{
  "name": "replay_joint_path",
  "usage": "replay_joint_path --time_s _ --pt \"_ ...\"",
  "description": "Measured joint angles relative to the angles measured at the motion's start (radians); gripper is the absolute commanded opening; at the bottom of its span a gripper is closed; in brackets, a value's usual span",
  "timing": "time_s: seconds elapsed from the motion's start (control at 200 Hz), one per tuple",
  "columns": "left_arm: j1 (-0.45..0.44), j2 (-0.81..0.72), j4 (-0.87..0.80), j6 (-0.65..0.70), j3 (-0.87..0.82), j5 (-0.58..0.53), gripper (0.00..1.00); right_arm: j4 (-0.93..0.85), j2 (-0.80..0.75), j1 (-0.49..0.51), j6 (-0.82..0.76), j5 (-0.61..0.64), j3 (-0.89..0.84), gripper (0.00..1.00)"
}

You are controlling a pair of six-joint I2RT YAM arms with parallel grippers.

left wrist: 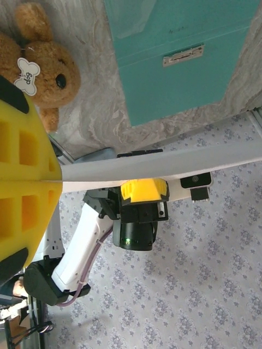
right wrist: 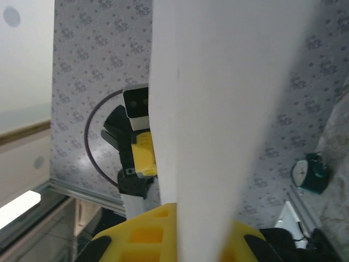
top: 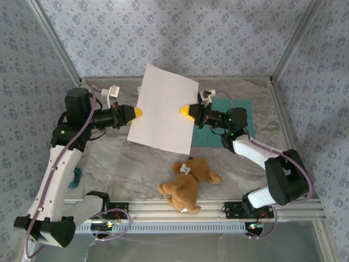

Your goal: Put the files into the folder

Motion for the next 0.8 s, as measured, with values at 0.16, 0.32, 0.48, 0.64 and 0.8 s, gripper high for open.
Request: replay_joint_path --time_s 0.16,0.32,0.48,0.64,0.8 --pt "0.0 -0.003 -0.008 0.016 0.0 -0.014 0.55 -0.144 -0.065 0.002 -0.114 -0.017 0.0 0.0" --pt "0.0 -0.003 -0.105 0.084 0.011 -0.1 0.62 -0.602 -0.19 -0.015 -0.43 -0.031 0.066 0.0" --pt "0.0 -0.003 -0.173 0.135 0.017 -0.174 0.69 -1.223 -0.259 -0.037 -0.863 0.064 0.287 0.0" --pt "0.0 0.001 -0.247 0.188 0.03 -0.278 0.72 -1.601 -0.286 -0.077 -1.131 0.186 0.407 0.0" --pt "-0.002 0.013 -0.237 0.194 0.015 -0.344 0.71 -1.872 -0.282 -0.088 -1.321 0.359 0.527 0.0"
